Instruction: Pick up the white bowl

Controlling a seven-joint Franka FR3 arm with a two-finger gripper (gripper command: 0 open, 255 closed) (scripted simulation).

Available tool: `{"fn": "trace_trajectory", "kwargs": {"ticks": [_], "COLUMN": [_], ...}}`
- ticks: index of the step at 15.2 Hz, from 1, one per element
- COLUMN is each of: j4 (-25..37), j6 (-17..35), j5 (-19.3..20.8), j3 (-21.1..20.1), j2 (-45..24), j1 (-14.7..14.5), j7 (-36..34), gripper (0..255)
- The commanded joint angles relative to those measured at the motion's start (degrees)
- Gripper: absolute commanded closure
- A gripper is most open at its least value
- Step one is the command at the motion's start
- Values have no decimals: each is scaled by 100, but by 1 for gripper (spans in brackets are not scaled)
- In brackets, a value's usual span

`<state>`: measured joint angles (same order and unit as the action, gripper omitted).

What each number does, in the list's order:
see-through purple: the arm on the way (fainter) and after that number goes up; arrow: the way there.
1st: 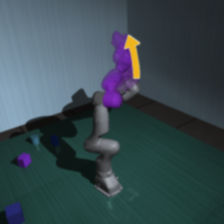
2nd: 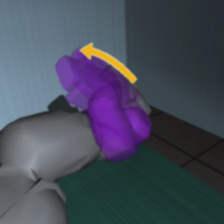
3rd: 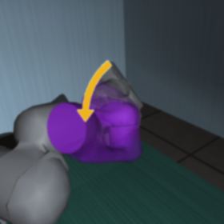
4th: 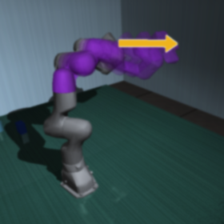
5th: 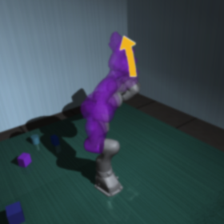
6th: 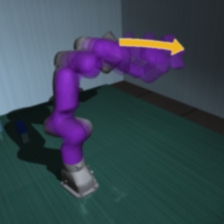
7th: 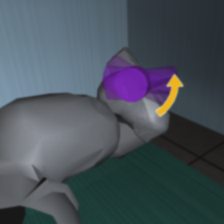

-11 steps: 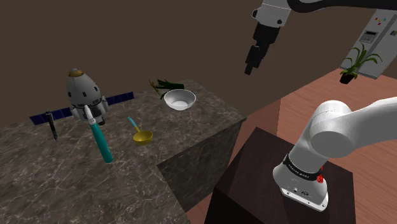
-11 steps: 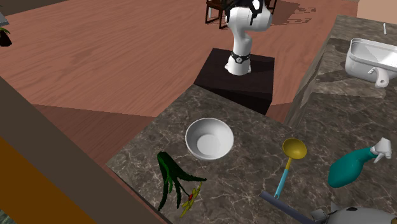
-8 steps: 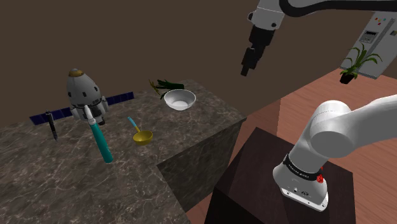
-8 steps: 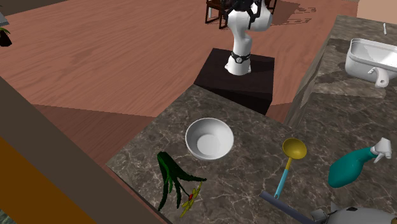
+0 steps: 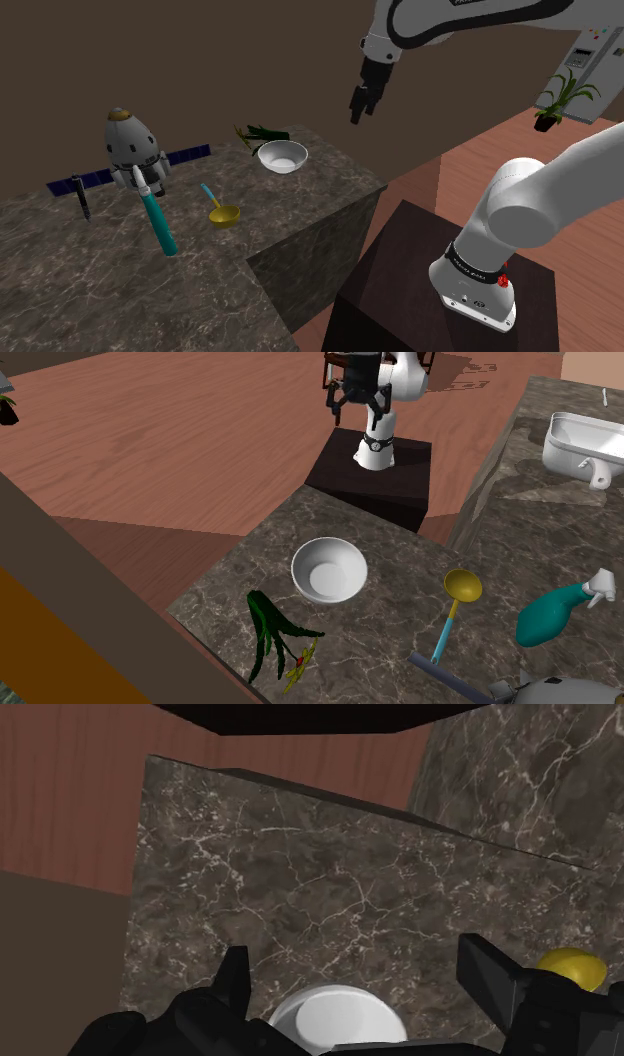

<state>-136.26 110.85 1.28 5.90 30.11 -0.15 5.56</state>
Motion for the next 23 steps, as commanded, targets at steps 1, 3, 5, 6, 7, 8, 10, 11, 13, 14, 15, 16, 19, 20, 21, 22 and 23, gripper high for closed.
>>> {"fn": "trace_trajectory", "kwargs": {"ticks": [1,3,5,6,7,8,10,11,13,14,15,16,19,20,21,22,23], "j4": [102,274,477,590,710,838,1116,1266,1589,1762,1942,2131,2745,2968,3199,3441,3694], "j6": [351,620,862,973,1076,1172,1341,1414,1536,1585,1627,1661,1716,1719,1715,1702,1682], "j5": [-37,-87,-155,-195,-240,-289,-399,-459,-586,-652,-719,-785,-974,-1032,-1087,-1138,-1185], "j3": [60,131,196,227,257,285,332,351,380,390,395,397,382,370,357,342,326], "j2": [-442,-882,-1328,-1553,-1778,-2004,-2458,-2685,-3141,-3369,-3598,-3827,-4517,-4749,-4982,-5216,-5453], "j1": [-15,-27,-38,-43,-48,-51,-51,-48,-32,-19,-3,17,96,128,163,199,237], "j7": [54,130,214,259,306,355,458,510,617,670,721,771,904,941,975,1004,1029], "gripper": [0,0,0,0,0,0,0,0,0,0,0,0,0,0,0,0,0]}}
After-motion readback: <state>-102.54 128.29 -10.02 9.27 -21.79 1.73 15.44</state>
